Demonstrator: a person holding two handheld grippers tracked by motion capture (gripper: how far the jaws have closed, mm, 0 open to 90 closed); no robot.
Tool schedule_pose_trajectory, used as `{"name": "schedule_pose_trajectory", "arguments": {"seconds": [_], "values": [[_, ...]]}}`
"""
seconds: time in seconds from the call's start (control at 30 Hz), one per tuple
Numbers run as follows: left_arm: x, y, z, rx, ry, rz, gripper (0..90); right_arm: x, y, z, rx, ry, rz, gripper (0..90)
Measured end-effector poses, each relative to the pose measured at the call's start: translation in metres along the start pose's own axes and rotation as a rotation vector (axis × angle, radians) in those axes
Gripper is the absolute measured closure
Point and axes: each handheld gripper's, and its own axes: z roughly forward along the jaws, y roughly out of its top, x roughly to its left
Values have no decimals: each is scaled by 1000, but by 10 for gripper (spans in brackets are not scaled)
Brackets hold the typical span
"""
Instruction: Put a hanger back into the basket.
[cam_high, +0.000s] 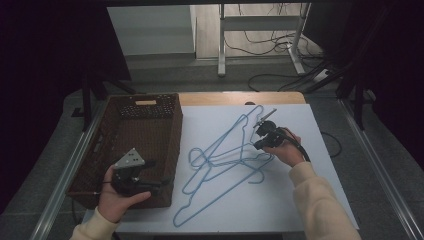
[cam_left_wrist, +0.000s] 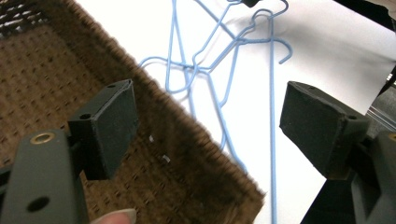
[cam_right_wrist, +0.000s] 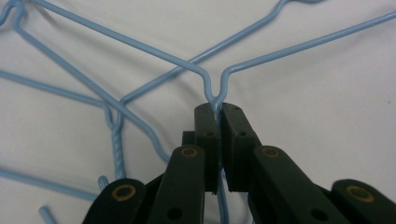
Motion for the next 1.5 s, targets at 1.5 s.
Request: {"name": "schedule_pose_trajectory", "arguments": {"seconds": [1.5], "values": [[-35,38,64,117,-135,68,202,23,-49,-46,21,84,93,861]]}}
